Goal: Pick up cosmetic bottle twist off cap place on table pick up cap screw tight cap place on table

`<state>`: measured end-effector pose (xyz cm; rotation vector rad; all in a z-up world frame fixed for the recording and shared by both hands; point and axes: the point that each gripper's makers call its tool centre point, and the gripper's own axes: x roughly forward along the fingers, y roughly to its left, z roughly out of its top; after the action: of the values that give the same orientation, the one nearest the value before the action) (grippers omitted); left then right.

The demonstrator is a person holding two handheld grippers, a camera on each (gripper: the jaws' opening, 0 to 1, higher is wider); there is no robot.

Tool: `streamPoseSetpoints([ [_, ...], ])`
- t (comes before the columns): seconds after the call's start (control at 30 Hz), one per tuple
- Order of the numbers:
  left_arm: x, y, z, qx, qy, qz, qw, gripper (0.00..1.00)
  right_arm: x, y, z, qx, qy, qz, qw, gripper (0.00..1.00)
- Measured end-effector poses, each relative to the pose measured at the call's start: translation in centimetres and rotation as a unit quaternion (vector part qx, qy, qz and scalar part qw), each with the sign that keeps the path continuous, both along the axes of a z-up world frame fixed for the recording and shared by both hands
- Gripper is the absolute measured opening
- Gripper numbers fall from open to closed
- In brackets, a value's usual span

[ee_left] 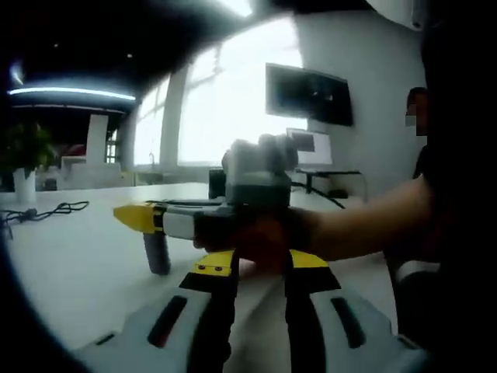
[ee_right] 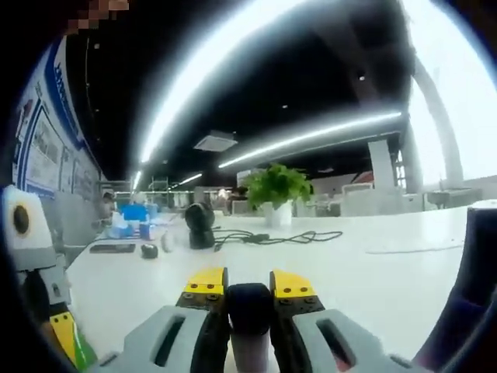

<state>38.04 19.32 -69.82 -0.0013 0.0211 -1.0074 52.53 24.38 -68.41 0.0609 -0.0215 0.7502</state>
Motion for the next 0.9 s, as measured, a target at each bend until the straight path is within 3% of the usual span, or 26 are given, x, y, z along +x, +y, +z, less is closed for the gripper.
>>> streamPoseSetpoints([
  [0.1, 0.0, 0.0, 0.0, 0.001, -0.001, 0.001, 1.0000, 0.14, -0.2, 0.3, -0.1, -0.022, -0.005, 0.003, 0.9997, 0.13],
  [0.43, -0.2, 0.0, 0.1, 0.000, -0.005, -0.002, 1.0000, 0.14, -0.3, 0.2, -0.3, -0.027, 0.008, 0.006, 0.9996, 0.14],
  [0.47, -0.1, 0.0, 0.1, 0.000, -0.005, -0.001, 1.0000, 0.14, -0.3, 0.2, -0.5, -0.030, 0.009, 0.006, 0.9995, 0.15],
  [0.5, -0.1, 0.0, 0.1, 0.000, -0.005, -0.001, 1.0000, 0.14, -0.3, 0.3, -0.7, -0.032, 0.013, 0.009, 0.9994, 0.21],
  [0.53, -0.1, 0.0, 0.2, -0.002, -0.007, -0.001, 1.0000, 0.14, -0.4, 0.5, -0.9, -0.014, 0.022, 0.015, 0.9995, 0.35],
  [0.57, -0.1, 0.0, 0.2, -0.001, -0.007, -0.001, 1.0000, 0.14, -0.4, 0.6, -1.0, -0.016, 0.025, 0.018, 0.9994, 0.37],
  [0.63, -0.1, 0.1, 0.2, -0.002, -0.006, 0.000, 1.0000, 0.14, -0.6, 0.6, -1.0, -0.027, 0.016, 0.014, 0.9994, 0.31],
  [0.9, 0.0, 0.1, 0.1, 0.000, -0.007, 0.003, 1.0000, 0.14, -0.6, 0.2, -0.3, -0.014, 0.019, 0.013, 0.9996, 0.30],
])
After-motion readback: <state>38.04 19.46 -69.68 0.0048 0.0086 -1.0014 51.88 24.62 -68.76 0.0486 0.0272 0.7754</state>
